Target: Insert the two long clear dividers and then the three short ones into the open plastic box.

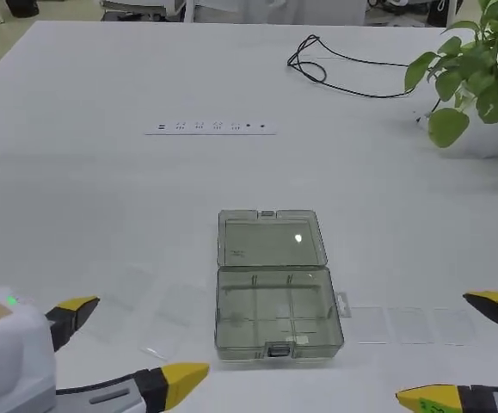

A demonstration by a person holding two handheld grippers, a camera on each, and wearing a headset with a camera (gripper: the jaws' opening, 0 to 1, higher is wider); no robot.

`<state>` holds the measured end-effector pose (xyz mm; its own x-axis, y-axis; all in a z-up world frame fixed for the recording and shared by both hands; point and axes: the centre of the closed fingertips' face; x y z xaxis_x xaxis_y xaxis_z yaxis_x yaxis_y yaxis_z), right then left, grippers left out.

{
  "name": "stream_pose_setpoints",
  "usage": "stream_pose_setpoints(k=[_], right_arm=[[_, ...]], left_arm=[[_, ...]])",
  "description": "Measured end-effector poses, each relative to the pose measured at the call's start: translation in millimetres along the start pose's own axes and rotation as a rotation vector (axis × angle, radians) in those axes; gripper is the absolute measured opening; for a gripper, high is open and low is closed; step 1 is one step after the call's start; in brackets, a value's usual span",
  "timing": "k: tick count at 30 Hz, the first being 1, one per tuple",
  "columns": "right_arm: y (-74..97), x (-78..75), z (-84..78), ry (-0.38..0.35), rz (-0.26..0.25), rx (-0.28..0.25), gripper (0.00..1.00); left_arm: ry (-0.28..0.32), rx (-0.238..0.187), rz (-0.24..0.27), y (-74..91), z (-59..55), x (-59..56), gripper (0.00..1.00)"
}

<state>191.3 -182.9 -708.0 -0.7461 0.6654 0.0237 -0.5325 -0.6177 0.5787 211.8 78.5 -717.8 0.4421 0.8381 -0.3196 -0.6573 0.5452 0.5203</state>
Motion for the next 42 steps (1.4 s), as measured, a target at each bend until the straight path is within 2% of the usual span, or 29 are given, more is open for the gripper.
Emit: stream_pose_setpoints(k=[14,18,31,42], right_arm=[[5.9,-6.8,0.4,0.006,-0.018,-0.004,1.00],[5.6,-6.4,0.0,0.004,-0.020,-0.007,1.00],[2.3,-3.9,-0.5,0.009,-0.013,-0.007,1.00],[2.3,-2.0,-3.4,-0.003,-0.013,-0.003,1.00]], left_arm=[[-0.007,0.007,0.004,-1.7,-0.5,-0.1,0.96],[-0.019,0.011,0.013,-1.8,-2.3,1.2,0.96],[-0.001,-0.001,0.033,-0.7,-2.1,6.7,0.94],[-0.018,0.044,0.040,-5.6,-6.3,11.7,0.91]])
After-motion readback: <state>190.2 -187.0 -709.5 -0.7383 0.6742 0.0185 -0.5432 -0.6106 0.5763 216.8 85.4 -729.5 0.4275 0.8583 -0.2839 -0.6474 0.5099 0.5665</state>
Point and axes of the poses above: the centre of the closed fingertips' face, and the gripper's own axes: y roughly backward along the fingers, x roughly to its left, z roughly out of its top, and after that the axes turned 9 degrees about y, right-handed
